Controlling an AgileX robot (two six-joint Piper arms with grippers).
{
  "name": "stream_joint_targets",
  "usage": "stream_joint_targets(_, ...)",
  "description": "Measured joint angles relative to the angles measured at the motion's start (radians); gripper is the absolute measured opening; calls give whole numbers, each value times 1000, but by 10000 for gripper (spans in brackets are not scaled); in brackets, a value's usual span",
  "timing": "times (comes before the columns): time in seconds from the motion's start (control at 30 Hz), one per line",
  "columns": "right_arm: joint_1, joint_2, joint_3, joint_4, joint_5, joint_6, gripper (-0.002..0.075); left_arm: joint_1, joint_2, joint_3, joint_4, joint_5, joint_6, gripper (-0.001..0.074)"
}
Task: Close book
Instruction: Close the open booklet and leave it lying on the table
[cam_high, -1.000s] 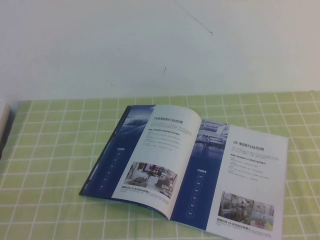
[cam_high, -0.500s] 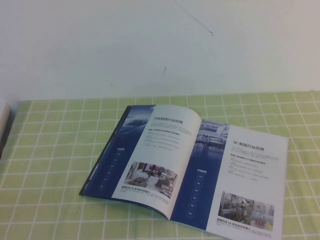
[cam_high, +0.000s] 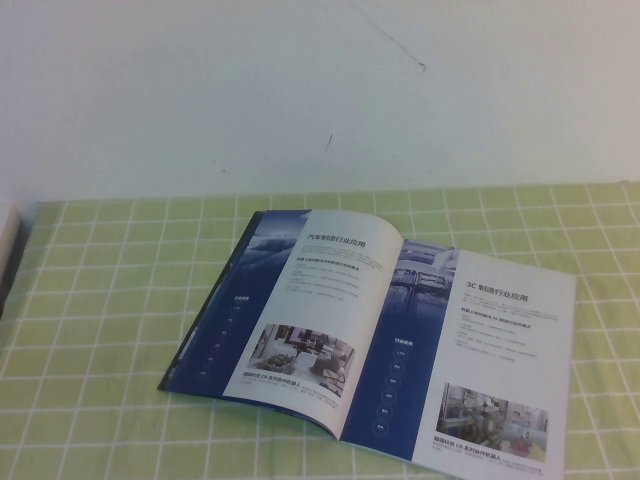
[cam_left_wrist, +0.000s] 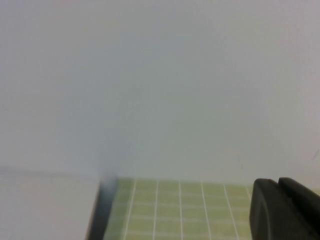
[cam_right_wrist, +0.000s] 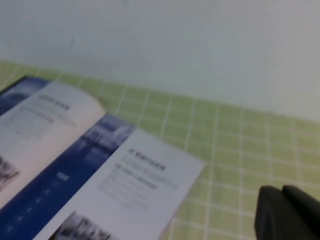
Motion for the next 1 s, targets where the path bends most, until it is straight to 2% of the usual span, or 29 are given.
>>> stream_joint_targets(0.13,0,176,0,173,82,-130,-3,0,163,-121,-170,153,123,-4)
stream_joint_targets(0.3,15,394,0,354,129,-316,-3,0,369,-133,-537,181,423,-4)
stream_joint_targets(0.37,44,457,0,379,125,-346,-3,0,467,-135,-621,195,525,-4)
stream_joint_targets(0.57,190,626,0,389,64,-365,-3,0,774,-247,-671,331,603,-4)
stream_joint_targets(0.7,302,739,0,397,-79,-361,-3,0,962,-358,-657,372,622,-4)
stream_joint_targets(0.87,370,916,-7,408,-246,-351,-3,0,1176,-504,-621,414,632,-4)
stream_joint_targets(1.0,397,1042,-7,415,-291,-350,-3,0,1325,-611,-582,416,634,-4)
